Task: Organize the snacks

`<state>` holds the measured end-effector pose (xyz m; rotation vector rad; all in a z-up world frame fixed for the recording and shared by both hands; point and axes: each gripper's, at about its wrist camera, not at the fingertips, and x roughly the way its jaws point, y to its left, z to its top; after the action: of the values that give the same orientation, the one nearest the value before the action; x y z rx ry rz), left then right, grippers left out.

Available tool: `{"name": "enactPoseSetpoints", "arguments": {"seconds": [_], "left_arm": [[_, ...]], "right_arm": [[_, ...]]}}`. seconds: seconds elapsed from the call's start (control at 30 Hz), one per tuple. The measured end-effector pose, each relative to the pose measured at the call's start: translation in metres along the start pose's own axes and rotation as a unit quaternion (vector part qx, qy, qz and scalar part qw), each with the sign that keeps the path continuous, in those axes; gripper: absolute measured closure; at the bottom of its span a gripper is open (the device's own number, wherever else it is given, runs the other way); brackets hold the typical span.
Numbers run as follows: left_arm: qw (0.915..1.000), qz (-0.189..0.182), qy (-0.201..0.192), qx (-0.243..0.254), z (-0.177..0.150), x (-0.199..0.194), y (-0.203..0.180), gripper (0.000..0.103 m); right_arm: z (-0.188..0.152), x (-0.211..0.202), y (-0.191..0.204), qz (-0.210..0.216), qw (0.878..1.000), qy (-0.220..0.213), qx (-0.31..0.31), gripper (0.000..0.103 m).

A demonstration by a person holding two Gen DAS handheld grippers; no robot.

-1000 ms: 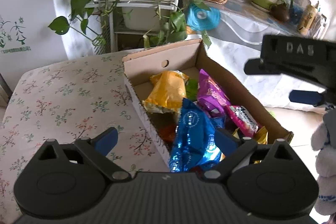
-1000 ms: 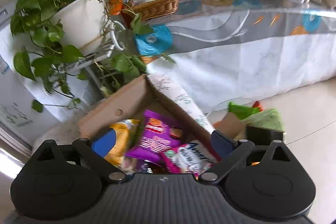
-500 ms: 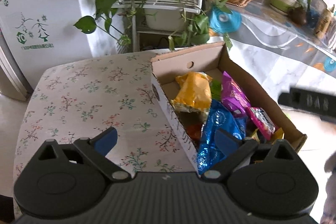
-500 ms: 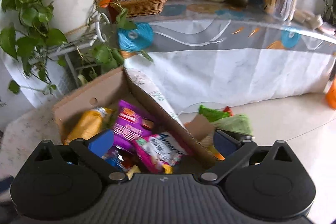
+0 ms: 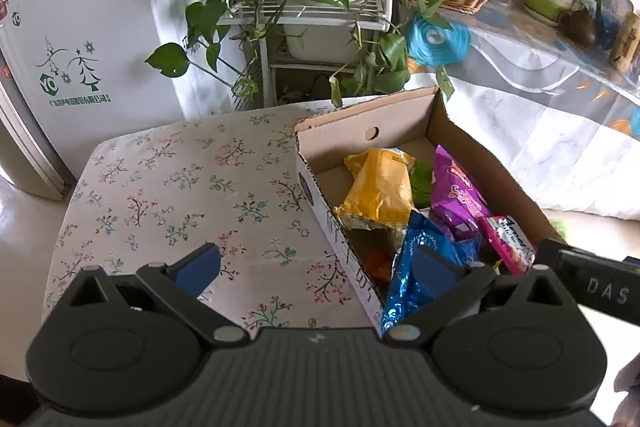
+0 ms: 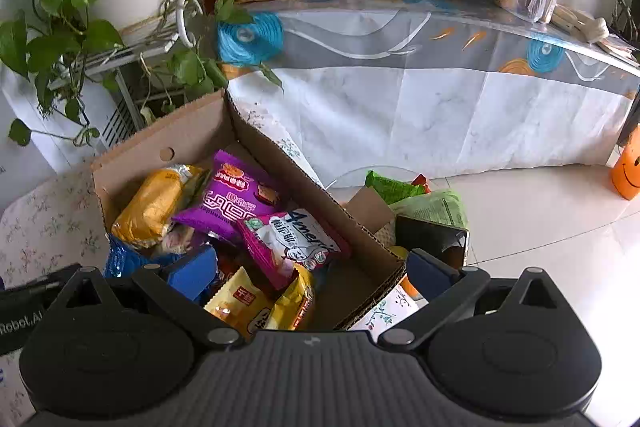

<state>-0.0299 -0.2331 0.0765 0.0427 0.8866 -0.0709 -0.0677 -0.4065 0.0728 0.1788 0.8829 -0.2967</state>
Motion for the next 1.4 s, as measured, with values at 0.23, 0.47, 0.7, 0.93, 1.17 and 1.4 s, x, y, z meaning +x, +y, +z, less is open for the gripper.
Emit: {"name": "enactPoseSetpoints", "arguments": {"seconds": [0.23, 0.47, 0.7, 0.93, 1.17, 1.4], "left_arm": [[0.9998, 0.011, -0.006, 0.013, 0.005, 0.001, -0.007, 0.001], [0.9993, 0.017, -0.019, 0.027, 0.008, 0.001, -0.011, 0.002], [0.9991, 0.024, -0.015, 0.032, 0.009, 0.007, -0.011, 0.002], [0.9992, 0.025, -0.006, 0.031, 0.01, 0.011, -0.012, 0.002], [0.9992, 0.021, -0.001, 0.034, 0.01, 0.015, -0.01, 0.003], [0.9993, 0.018, 0.003, 0.033, 0.012, 0.018, -0.01, 0.003]], "right_arm": [[0.003, 0.001, 0.003, 0.002, 1.0, 0.0, -0.005, 0.0], [0.006, 0.002, 0.003, -0.003, 1.0, -0.002, 0.0, 0.0], [0.007, 0.004, 0.005, -0.006, 1.0, 0.0, 0.001, 0.0], [0.007, 0.005, 0.007, -0.008, 1.0, 0.002, -0.002, 0.0], [0.008, 0.006, 0.01, -0.01, 1.0, 0.003, -0.003, 0.0], [0.009, 0.009, 0.01, -0.011, 1.0, 0.006, -0.002, 0.0]]}}
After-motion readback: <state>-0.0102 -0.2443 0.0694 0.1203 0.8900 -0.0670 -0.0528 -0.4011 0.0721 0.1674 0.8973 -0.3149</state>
